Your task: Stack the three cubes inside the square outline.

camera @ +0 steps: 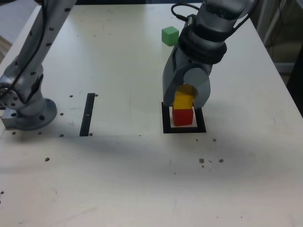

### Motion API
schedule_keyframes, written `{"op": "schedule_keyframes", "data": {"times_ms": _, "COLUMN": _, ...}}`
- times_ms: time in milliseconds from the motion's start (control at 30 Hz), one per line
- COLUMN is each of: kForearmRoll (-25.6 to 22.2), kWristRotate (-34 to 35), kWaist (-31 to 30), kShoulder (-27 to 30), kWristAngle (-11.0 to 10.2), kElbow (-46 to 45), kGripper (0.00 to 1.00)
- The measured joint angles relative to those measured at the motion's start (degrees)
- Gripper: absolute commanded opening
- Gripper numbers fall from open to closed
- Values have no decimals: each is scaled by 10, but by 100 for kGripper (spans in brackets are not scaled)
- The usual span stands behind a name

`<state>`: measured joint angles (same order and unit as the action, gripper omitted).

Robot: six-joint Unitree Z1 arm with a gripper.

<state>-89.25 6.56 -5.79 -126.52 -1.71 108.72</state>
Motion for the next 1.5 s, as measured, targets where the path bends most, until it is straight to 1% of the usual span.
{"op": "schedule_keyframes", "data": {"times_ms": 67, "kForearmRoll": 0, "kWristRotate": -1, "kWaist": 1, "kShoulder": 0, "kWristAngle": 2, "kElbow": -2, "kGripper": 55}}
{"op": "schedule_keyframes", "data": {"times_ms": 300, "kForearmRoll": 1, "kWristRotate": -2, "kWaist": 5, "kShoulder": -2, "kWristAngle": 5, "kElbow": -10, "kGripper": 59}}
{"op": "schedule_keyframes", "data": {"times_ms": 400, "kForearmRoll": 2, "kWristRotate": -4, "kWaist": 5, "kShoulder": -4, "kWristAngle": 6, "kElbow": -10, "kGripper": 62}}
{"op": "schedule_keyframes", "data": {"times_ms": 467, "kForearmRoll": 2, "kWristRotate": -5, "kWaist": 5, "kShoulder": -5, "kWristAngle": 7, "kElbow": -11, "kGripper": 69}}
{"op": "schedule_keyframes", "data": {"times_ms": 567, "kForearmRoll": 2, "kWristRotate": -7, "kWaist": 5, "kShoulder": -5, "kWristAngle": 10, "kElbow": -12, "kGripper": 86}}
{"op": "schedule_keyframes", "data": {"times_ms": 633, "kForearmRoll": 2, "kWristRotate": -7, "kWaist": 5, "kShoulder": -5, "kWristAngle": 10, "kElbow": -13, "kGripper": 95}}
{"op": "schedule_keyframes", "data": {"times_ms": 700, "kForearmRoll": 2, "kWristRotate": -8, "kWaist": 5, "kShoulder": -5, "kWristAngle": 9, "kElbow": -12, "kGripper": 99}}
{"op": "schedule_keyframes", "data": {"times_ms": 833, "kForearmRoll": -1, "kWristRotate": -8, "kWaist": 5, "kShoulder": 4, "kWristAngle": -4, "kElbow": -11, "kGripper": 100}}
{"op": "schedule_keyframes", "data": {"times_ms": 1000, "kForearmRoll": -1, "kWristRotate": -11, "kWaist": 7, "kShoulder": 39, "kWristAngle": -21, "kElbow": -11, "kGripper": 99}}
{"op": "schedule_keyframes", "data": {"times_ms": 1100, "kForearmRoll": 3, "kWristRotate": -29, "kWaist": 16, "kShoulder": 53, "kWristAngle": -30, "kElbow": -11, "kGripper": 99}}
{"op": "schedule_keyframes", "data": {"times_ms": 1267, "kForearmRoll": 6, "kWristRotate": -72, "kWaist": 60, "kShoulder": 71, "kWristAngle": -38, "kElbow": -17, "kGripper": 100}}
{"op": "schedule_keyframes", "data": {"times_ms": 1400, "kForearmRoll": 6, "kWristRotate": -100, "kWaist": 91, "kShoulder": 75, "kWristAngle": -56, "kElbow": -16, "kGripper": 99}}
{"op": "schedule_keyframes", "data": {"times_ms": 1500, "kForearmRoll": 7, "kWristRotate": -137, "kWaist": 142, "kShoulder": 75, "kWristAngle": -76, "kElbow": -9, "kGripper": 100}}
